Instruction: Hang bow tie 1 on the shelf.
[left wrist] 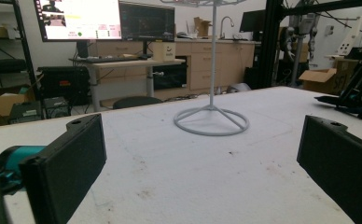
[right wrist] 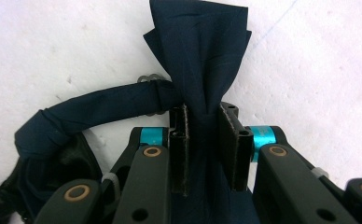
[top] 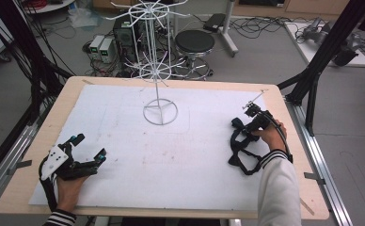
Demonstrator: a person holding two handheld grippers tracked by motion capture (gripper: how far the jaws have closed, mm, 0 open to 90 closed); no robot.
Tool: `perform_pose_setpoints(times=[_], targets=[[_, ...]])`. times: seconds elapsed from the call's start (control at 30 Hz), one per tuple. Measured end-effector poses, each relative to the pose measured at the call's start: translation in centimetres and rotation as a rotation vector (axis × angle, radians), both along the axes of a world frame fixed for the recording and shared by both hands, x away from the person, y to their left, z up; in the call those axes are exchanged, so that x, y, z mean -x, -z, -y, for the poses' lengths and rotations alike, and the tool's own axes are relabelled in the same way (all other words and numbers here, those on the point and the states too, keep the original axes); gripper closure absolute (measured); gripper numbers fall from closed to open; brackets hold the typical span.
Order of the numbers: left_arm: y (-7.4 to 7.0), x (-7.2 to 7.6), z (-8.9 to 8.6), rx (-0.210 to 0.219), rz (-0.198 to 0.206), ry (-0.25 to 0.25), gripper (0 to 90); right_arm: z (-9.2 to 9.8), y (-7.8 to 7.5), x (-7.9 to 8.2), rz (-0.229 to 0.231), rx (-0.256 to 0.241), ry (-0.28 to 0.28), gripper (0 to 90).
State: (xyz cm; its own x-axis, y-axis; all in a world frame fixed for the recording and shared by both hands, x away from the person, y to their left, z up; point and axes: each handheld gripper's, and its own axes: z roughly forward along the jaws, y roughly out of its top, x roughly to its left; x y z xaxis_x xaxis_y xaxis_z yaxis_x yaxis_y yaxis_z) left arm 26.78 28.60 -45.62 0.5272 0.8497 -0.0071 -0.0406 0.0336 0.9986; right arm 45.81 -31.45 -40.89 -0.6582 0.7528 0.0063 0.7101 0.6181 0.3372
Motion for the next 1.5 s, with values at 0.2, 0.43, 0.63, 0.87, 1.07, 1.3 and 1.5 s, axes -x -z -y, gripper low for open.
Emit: perform_pose_setpoints(times=[0.2,0.43,0.63,0.87,1.07,1.3,1.5], targets=[[0.0,0.0,0.0,0.000,0.000,0.001,1.7,-0.1,-0.3,0.1,0.013,-0.021,-0.007,75.6],[0.0,0.0,0.0,0.000,0.000,0.001,1.7,-0.3,-1.1,0.4,0.049,-0.139,-0.008,75.6],[0.0,0.0,0.0,0.001,0.000,0.000,1.7,-0.2,-1.8,0.7,0.069,-0.200,-0.019,75.6],[0.0,0.0,0.0,0.001,-0.001,0.001,1.7,-0.4,-2.3,0.9,0.098,-0.261,-0.030,75.5],[0.0,0.0,0.0,0.001,0.000,0.001,1.7,-0.7,-2.8,1.1,0.141,-0.321,-0.056,75.5],[0.0,0.0,0.0,0.001,-0.001,0.002,1.7,-1.1,-3.7,1.5,0.197,-0.393,-0.076,75.5],[0.0,0.0,0.0,0.001,0.000,0.001,1.7,-1.4,-4.4,1.9,0.236,-0.477,-0.083,75.5]])
